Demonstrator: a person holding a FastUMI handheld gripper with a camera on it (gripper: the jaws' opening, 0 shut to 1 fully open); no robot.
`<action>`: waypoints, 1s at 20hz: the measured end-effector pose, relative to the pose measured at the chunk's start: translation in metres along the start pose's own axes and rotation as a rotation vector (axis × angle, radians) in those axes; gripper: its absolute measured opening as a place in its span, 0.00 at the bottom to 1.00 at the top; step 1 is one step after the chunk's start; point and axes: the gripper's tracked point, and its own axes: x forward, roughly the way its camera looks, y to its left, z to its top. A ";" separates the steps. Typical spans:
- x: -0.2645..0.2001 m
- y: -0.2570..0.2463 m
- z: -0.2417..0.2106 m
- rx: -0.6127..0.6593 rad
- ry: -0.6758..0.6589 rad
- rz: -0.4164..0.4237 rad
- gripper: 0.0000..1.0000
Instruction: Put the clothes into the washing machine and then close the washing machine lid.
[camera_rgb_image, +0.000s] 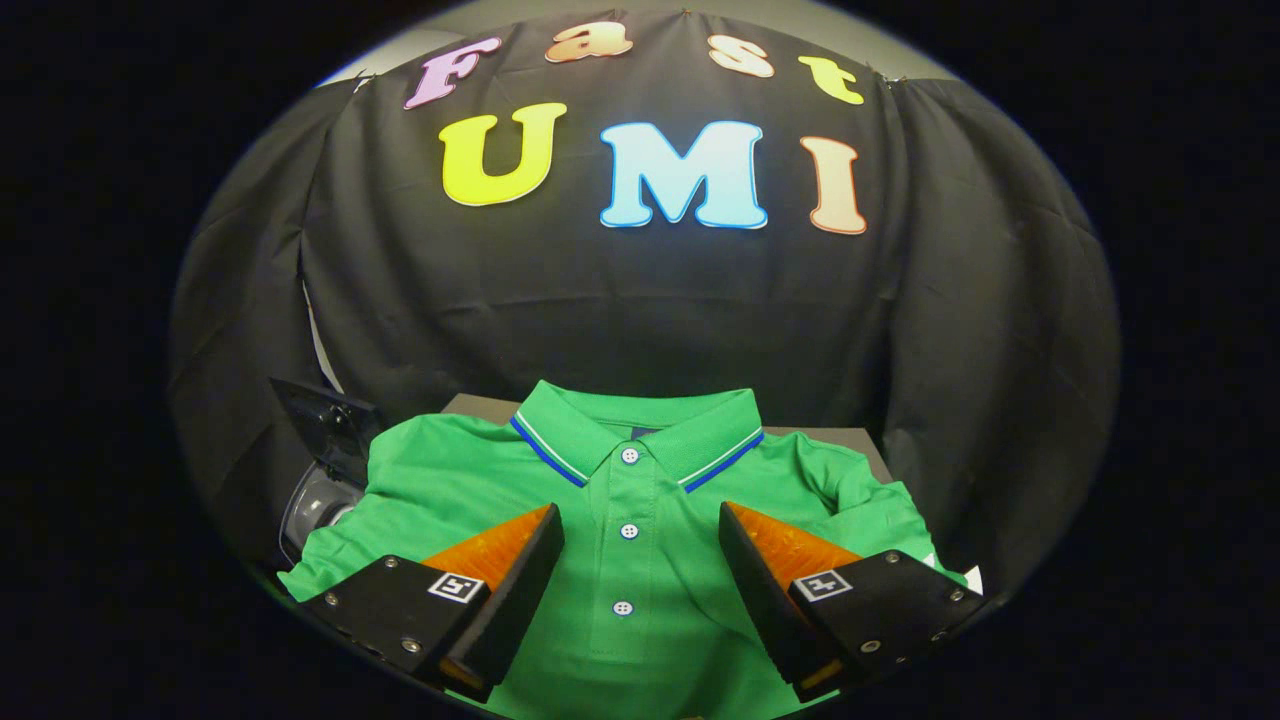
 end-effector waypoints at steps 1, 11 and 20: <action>0.004 0.001 -0.004 -0.009 0.026 0.010 0.97; 0.011 0.009 -0.011 0.023 0.062 0.108 0.71; -0.002 0.023 -0.004 0.092 0.014 0.181 0.00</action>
